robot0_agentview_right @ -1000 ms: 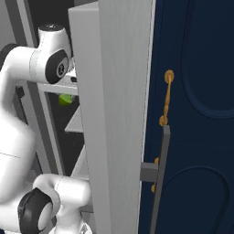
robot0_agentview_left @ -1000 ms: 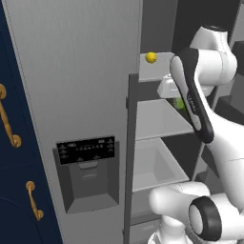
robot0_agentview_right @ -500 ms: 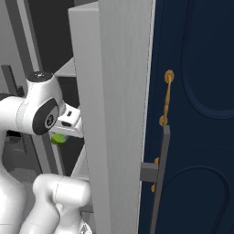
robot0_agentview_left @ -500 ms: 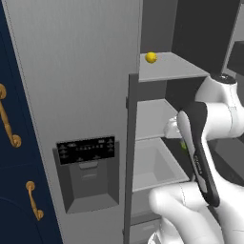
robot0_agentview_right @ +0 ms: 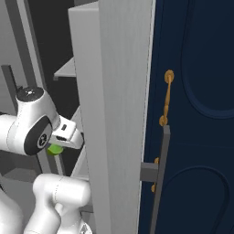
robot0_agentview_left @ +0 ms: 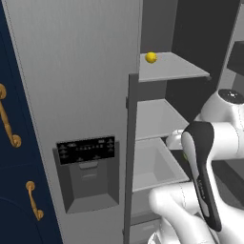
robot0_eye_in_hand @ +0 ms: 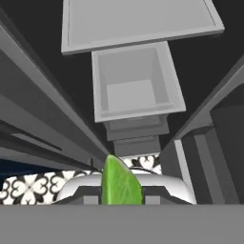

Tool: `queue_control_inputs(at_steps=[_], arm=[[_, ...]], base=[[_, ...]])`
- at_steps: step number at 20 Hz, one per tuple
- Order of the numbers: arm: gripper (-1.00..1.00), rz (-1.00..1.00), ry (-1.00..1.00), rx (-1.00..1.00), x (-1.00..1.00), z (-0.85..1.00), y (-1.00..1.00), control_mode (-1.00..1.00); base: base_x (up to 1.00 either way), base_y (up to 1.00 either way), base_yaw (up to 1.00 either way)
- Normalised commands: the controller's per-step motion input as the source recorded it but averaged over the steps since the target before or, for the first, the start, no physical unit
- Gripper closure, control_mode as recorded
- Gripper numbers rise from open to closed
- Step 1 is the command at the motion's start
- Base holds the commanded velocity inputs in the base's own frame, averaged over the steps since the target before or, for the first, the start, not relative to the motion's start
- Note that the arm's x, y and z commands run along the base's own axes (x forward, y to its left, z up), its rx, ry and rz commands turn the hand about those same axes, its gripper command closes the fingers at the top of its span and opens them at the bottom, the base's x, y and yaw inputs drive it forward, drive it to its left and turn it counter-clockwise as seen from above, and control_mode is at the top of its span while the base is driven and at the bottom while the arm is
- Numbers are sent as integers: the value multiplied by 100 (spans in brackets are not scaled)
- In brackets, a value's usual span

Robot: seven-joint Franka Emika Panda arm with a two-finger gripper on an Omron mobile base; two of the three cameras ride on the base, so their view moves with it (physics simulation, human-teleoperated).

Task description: Grab a lemon wedge from the fridge and one ice cube from the ice bowl, and put them in the glass of lemonade.

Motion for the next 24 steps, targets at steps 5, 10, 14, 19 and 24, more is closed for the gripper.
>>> queue_control_inputs(at_steps=[5, 10, 14, 19, 24], arm=[[100, 0, 0, 0, 0, 0, 0, 100], [100, 0, 0, 0, 0, 0, 0, 100], [100, 0, 0, 0, 0, 0, 0, 100], [100, 0, 0, 0, 0, 0, 0, 100], [100, 0, 0, 0, 0, 0, 0, 100]], base=[[-70, 25, 0], [-86, 78, 12], [-41, 97, 36], [32, 51, 62], [93, 0, 86]])
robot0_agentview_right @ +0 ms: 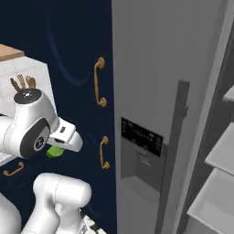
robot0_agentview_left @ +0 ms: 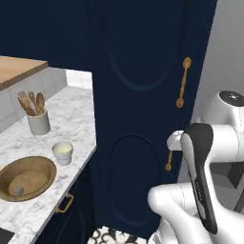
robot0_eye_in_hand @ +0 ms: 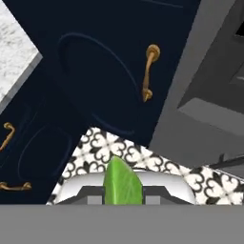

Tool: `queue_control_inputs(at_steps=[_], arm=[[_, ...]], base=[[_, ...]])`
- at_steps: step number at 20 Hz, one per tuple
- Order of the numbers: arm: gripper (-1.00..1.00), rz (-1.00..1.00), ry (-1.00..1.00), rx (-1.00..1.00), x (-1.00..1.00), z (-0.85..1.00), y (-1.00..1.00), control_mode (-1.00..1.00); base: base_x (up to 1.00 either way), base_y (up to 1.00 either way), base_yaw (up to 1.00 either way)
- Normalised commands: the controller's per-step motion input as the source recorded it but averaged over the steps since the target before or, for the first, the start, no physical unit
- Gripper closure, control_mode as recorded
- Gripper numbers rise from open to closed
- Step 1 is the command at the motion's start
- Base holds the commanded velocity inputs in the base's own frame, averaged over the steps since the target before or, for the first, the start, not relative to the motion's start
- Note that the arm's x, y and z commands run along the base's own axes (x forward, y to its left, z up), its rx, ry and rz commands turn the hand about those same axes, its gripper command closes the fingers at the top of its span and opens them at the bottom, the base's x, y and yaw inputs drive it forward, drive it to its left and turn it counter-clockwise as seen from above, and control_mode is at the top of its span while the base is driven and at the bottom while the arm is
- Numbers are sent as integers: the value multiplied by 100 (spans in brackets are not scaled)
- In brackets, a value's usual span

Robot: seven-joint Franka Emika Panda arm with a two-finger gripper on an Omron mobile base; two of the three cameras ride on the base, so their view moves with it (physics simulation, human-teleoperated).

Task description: Grab a lemon wedge from the fridge and one ice cube from the ice bowl, and put them in the glass of lemonade.

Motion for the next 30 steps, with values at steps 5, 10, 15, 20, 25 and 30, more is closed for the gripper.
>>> queue_control_inputs(at_steps=[5, 10, 15, 20, 25, 30], arm=[[100, 0, 0, 0, 0, 0, 0, 100], [100, 0, 0, 0, 0, 0, 0, 100], [100, 0, 0, 0, 0, 0, 0, 100], [100, 0, 0, 0, 0, 0, 0, 100], [100, 0, 0, -1, 11, 0, 14, -100], [100, 15, -7, -2, 83, -8, 74, -100]], base=[[96, 0, 86], [37, 34, 63], [33, 57, 26], [77, 79, 9], [36, 53, 0], [0, 0, 0]])
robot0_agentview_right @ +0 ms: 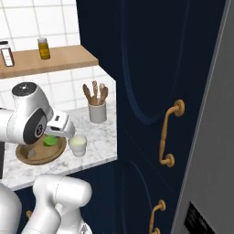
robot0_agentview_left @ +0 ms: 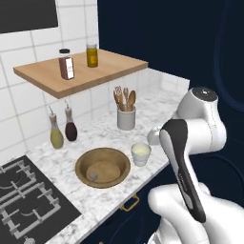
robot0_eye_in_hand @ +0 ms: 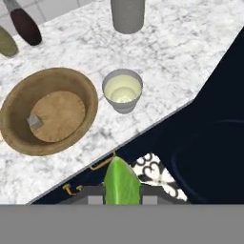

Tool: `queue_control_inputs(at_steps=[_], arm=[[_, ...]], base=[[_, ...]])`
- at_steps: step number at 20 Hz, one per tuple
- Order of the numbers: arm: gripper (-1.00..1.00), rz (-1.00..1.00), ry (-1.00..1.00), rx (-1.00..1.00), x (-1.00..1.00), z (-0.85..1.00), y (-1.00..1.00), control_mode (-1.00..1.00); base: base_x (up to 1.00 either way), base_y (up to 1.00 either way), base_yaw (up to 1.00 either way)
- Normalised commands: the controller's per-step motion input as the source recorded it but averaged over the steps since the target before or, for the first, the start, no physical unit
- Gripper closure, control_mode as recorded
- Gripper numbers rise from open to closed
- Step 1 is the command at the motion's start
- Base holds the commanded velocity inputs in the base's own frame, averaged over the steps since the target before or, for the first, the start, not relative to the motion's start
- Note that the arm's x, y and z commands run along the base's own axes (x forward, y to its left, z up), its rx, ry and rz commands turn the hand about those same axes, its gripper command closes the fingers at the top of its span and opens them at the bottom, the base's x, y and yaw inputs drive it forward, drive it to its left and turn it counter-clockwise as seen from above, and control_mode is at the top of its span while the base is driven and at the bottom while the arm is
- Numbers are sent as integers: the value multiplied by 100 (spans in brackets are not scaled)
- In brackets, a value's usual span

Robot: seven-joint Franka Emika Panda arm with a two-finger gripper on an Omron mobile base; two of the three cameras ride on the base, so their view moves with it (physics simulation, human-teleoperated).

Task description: Grab a lemon wedge from the fridge and one ice cube from the ice bowl, and put them in the glass of lemonade.

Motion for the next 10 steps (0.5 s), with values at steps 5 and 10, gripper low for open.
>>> queue_control_inputs(at_steps=[5, 10], arm=[[100, 16, -2, 0, 79, -28, 1, -100], [100, 0, 11, -1, 77, -55, -2, -100]], base=[[0, 0, 0], [0, 0, 0]])
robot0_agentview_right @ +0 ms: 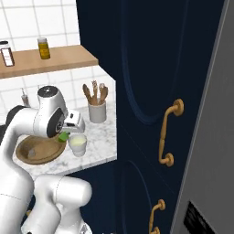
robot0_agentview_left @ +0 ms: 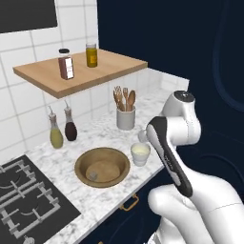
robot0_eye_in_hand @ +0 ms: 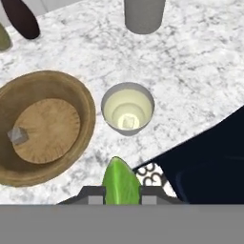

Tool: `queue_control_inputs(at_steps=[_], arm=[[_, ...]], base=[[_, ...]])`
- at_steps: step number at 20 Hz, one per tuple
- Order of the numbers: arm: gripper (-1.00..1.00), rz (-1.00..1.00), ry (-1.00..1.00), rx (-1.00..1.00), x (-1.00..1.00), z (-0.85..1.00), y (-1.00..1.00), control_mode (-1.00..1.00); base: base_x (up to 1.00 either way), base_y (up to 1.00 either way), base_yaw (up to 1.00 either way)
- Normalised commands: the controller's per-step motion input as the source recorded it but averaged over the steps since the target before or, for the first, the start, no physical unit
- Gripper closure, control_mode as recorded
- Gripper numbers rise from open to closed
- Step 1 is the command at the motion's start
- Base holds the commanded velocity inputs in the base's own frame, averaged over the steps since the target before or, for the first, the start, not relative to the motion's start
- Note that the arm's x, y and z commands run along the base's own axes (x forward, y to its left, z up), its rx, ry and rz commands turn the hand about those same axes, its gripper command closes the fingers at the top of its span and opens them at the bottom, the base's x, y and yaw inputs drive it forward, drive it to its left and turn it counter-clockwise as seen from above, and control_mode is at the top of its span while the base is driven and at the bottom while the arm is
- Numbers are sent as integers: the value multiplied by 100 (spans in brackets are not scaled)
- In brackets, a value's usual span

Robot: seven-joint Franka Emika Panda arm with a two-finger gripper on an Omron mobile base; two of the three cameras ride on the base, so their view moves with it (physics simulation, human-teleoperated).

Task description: Grab a lemon wedge from the fridge and one ice cube from the ice bowl, and put them in the glass of lemonade.

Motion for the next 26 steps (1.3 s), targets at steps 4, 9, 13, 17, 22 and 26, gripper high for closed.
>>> queue_control_inputs(at_steps=[4, 9, 13, 17, 22, 26], arm=[[100, 0, 18, 0, 44, -37, 0, -100], [100, 0, 9, 0, 31, -19, 0, -100], [100, -1, 1, -3, 36, -17, 20, -100], [100, -2, 0, -2, 37, -9, 18, -100], [100, -3, 0, 0, 32, -1, -2, -100], [100, -6, 0, 0, 21, 0, -9, -100]], base=[[0, 0, 0], [0, 0, 0], [0, 0, 0], [0, 0, 0], [0, 0, 0], [0, 0, 0]])
